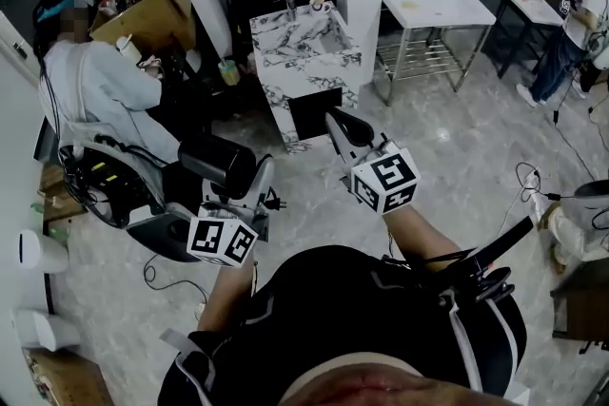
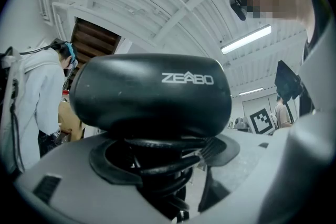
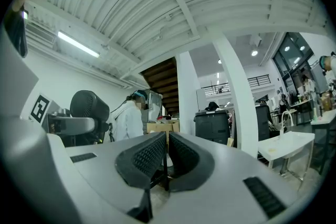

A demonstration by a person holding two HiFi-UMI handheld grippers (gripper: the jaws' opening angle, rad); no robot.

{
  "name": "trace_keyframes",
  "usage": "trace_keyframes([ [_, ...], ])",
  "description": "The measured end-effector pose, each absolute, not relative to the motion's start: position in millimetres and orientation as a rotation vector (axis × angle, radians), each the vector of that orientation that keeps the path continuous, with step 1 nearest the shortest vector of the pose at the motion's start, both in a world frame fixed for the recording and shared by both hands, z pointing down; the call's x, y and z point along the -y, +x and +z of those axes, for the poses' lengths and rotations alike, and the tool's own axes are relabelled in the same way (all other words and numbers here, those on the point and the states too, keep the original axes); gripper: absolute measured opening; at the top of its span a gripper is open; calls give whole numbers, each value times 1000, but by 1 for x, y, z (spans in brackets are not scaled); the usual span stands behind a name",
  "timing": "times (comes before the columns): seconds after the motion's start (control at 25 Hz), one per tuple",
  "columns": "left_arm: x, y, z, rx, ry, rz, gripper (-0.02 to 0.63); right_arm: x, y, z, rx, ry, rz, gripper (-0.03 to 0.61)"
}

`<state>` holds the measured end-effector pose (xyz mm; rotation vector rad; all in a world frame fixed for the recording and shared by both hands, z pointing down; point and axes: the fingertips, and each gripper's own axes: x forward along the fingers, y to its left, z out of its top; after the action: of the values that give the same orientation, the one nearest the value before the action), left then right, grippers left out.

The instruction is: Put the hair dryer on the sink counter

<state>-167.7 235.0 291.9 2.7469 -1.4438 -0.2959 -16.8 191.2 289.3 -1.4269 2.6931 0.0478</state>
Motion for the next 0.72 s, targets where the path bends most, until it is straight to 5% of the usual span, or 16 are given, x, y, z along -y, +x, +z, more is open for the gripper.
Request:
trace_keyframes([
  [0.72, -176, -94, 291, 1409, 2756, -280, 354, -144, 49, 294, -2683, -1420, 36, 29],
])
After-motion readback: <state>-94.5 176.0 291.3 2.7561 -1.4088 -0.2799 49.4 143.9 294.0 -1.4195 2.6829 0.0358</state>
